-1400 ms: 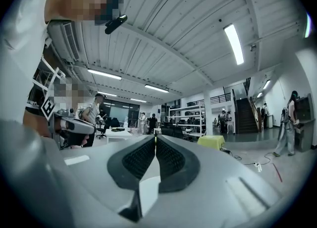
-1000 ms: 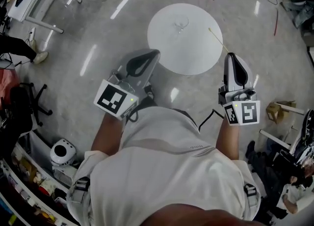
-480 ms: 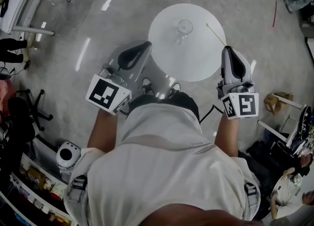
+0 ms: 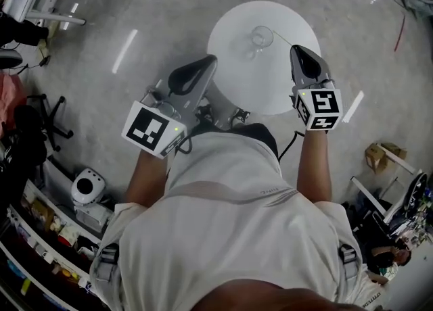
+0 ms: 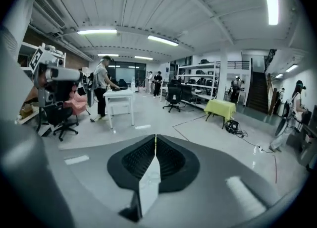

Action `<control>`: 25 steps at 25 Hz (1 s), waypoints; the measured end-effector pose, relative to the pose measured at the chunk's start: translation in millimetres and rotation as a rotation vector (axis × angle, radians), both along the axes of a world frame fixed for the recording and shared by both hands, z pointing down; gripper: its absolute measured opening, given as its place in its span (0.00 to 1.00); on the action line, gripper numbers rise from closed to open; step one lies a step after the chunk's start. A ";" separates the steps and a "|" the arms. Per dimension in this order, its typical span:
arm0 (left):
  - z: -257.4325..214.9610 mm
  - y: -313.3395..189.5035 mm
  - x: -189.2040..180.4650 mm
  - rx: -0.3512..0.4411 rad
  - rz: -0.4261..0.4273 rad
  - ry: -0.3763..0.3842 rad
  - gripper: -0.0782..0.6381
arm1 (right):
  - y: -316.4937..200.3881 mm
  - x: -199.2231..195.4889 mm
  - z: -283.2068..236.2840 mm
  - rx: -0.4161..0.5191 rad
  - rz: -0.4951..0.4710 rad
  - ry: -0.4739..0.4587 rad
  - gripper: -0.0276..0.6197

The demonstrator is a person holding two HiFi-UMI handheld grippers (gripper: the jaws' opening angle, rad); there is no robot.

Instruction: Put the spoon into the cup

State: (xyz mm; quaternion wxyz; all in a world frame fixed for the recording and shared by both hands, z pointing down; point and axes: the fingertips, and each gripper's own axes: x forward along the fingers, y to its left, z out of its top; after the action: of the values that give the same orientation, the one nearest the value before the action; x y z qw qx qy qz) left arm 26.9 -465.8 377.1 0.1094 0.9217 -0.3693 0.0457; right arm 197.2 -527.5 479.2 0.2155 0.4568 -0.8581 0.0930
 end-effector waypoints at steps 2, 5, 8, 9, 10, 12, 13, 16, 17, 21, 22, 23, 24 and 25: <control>4.3 -3.4 5.7 -0.010 -0.018 -0.004 0.11 | -11.2 -1.0 28.4 -0.056 -0.030 0.028 0.06; 11.5 -10.4 6.5 -0.031 -0.050 -0.019 0.11 | -26.5 -5.0 68.4 -0.124 -0.060 0.066 0.06; 16.1 -17.7 7.8 -0.044 -0.080 -0.029 0.11 | -37.6 -7.9 103.1 -0.180 -0.083 0.098 0.06; 17.7 -20.0 7.5 -0.047 -0.088 -0.033 0.11 | -40.5 -10.1 114.2 -0.199 -0.092 0.105 0.06; 19.4 -22.2 6.6 -0.050 -0.096 -0.036 0.11 | -43.2 -12.8 124.7 -0.217 -0.099 0.113 0.06; 21.8 -24.9 3.4 -0.054 -0.108 -0.043 0.11 | -47.7 -18.2 142.1 -0.243 -0.110 0.129 0.06; 22.3 -25.1 1.8 -0.056 -0.114 -0.046 0.11 | -49.2 -20.0 148.6 -0.253 -0.113 0.135 0.06; 22.2 -22.9 -1.0 -0.061 -0.132 -0.056 0.11 | -51.8 -24.0 161.8 -0.272 -0.126 0.146 0.06; 22.5 -21.6 -2.7 -0.063 -0.136 -0.060 0.11 | -51.7 -26.8 164.7 -0.274 -0.135 0.149 0.06; 24.1 -18.1 -18.1 -0.073 -0.144 -0.070 0.11 | -51.6 -46.9 171.4 -0.282 -0.172 0.163 0.13; 24.1 -17.7 -22.0 -0.074 -0.144 -0.071 0.11 | -52.3 -51.5 171.0 -0.283 -0.174 0.163 0.16; 24.1 -17.3 -25.0 -0.075 -0.142 -0.071 0.11 | -53.2 -54.5 168.0 -0.278 -0.170 0.159 0.17; 23.9 -16.9 -27.2 -0.074 -0.139 -0.070 0.11 | -54.6 -55.9 161.2 -0.263 -0.160 0.149 0.17; 23.4 -16.3 -28.6 -0.071 -0.135 -0.067 0.11 | -56.1 -56.2 150.4 -0.239 -0.147 0.133 0.17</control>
State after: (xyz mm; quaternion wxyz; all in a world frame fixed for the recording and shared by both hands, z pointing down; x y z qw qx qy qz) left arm -1.8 -482.1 400.5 0.1323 0.8882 -0.4323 0.0823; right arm 141.0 -583.6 629.6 0.3309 0.3689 -0.8558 0.1480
